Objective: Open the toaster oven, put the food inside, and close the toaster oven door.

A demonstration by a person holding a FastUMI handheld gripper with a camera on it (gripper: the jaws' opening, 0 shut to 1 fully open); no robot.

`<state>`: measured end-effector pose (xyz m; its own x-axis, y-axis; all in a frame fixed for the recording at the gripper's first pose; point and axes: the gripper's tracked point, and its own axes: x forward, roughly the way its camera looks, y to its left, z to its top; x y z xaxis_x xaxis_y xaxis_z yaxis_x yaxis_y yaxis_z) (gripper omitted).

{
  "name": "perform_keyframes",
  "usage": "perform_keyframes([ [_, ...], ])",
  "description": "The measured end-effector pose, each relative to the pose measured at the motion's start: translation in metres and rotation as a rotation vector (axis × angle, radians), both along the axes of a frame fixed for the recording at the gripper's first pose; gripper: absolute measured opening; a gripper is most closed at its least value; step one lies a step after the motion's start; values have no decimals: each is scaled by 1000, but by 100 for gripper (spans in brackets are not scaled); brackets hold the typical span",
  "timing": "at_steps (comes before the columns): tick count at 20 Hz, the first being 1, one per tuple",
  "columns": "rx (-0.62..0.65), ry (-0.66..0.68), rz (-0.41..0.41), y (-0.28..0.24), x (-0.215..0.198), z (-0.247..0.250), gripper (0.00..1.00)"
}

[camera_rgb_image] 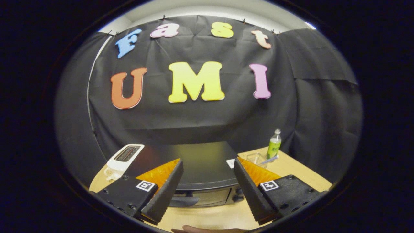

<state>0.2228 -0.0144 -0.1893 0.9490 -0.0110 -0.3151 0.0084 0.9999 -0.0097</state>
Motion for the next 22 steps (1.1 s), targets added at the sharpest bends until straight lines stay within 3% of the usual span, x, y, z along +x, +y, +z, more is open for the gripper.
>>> perform_keyframes([
  [8,-15,69,103,53,-1,-53,100],
  [13,-104,-9,77,57,-10,-49,100],
  [16,-84,-24,87,56,-19,-53,100],
  [18,-47,49,89,57,-33,-68,100],
  [22,-45,2,103,51,-48,-75,100],
])
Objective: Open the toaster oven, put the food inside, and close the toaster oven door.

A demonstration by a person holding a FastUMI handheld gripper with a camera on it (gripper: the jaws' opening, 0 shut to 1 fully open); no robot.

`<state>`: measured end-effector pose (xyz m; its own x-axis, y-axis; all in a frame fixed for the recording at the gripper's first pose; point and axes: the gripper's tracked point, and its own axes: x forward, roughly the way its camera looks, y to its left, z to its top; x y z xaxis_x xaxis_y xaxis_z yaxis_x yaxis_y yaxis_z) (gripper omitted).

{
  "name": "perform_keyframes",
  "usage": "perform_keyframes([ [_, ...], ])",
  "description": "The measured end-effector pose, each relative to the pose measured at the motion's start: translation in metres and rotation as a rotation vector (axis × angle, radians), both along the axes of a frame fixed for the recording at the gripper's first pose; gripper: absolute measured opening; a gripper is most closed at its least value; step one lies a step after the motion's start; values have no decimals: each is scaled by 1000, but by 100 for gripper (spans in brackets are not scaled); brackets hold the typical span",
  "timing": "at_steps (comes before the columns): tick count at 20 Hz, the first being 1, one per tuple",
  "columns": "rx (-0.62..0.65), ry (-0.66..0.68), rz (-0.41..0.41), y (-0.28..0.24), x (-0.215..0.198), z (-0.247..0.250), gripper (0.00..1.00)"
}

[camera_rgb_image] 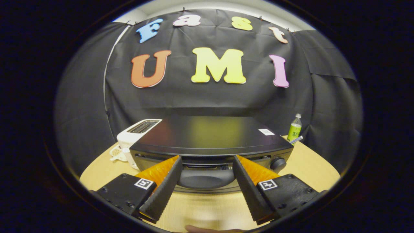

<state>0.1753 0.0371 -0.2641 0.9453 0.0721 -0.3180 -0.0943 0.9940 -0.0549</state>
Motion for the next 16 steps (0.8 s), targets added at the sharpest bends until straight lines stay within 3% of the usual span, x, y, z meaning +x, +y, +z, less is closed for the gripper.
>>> perform_keyframes([
  [16,-3,106,59,-21,-107,-79,100],
])
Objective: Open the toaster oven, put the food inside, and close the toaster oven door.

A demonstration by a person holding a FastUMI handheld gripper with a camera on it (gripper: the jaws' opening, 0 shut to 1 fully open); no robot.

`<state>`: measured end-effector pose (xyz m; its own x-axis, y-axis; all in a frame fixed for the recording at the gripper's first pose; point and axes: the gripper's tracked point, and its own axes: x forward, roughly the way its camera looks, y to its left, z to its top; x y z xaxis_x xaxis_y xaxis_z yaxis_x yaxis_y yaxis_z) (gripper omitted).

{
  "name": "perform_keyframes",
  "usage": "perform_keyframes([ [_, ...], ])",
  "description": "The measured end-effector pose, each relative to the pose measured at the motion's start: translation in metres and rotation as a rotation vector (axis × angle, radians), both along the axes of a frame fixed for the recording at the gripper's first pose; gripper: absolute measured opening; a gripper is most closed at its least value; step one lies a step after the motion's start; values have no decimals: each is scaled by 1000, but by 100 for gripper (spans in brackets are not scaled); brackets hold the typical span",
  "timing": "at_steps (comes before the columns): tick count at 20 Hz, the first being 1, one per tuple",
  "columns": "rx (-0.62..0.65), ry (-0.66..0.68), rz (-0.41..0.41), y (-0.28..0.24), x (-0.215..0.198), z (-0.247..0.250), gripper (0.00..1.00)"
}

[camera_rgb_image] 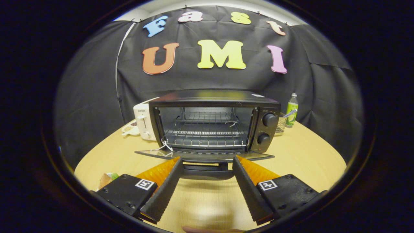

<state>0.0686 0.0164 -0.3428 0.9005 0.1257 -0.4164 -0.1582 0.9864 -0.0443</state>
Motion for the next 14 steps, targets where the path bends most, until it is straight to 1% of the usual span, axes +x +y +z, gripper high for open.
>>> perform_keyframes([
  [4,1,-12,21,-3,-9,-17,100],
  [7,11,40,19,-5,-17,-37,100],
  [9,14,117,14,-7,-22,-58,100],
  [11,20,92,25,-4,-19,-52,99],
  [14,9,131,66,0,-24,-53,99],
])
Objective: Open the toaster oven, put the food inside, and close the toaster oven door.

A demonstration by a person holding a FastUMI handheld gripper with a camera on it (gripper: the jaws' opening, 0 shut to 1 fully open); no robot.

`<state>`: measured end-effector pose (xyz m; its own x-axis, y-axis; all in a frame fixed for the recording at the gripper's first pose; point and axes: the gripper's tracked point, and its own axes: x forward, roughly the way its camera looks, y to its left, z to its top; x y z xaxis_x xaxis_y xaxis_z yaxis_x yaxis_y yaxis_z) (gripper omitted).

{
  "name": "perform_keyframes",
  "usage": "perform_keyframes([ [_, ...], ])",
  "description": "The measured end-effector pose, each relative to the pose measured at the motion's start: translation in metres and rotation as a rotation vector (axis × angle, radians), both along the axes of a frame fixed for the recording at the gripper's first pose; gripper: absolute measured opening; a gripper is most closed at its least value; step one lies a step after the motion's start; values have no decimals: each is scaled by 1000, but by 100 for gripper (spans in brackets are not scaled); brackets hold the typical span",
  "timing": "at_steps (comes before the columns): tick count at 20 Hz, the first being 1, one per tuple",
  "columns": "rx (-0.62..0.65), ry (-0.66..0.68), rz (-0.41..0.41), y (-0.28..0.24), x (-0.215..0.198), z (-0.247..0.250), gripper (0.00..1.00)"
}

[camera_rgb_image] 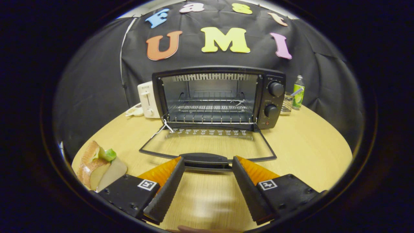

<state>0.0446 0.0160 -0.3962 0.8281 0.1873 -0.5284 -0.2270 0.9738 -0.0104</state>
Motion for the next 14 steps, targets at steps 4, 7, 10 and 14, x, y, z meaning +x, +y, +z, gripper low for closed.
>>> perform_keyframes([
  [4,112,95,87,17,-15,18,98],
  [7,271,178,195,47,-32,49,97],
  [10,381,262,259,71,-39,71,97],
  [14,460,455,353,103,-71,73,99],
])
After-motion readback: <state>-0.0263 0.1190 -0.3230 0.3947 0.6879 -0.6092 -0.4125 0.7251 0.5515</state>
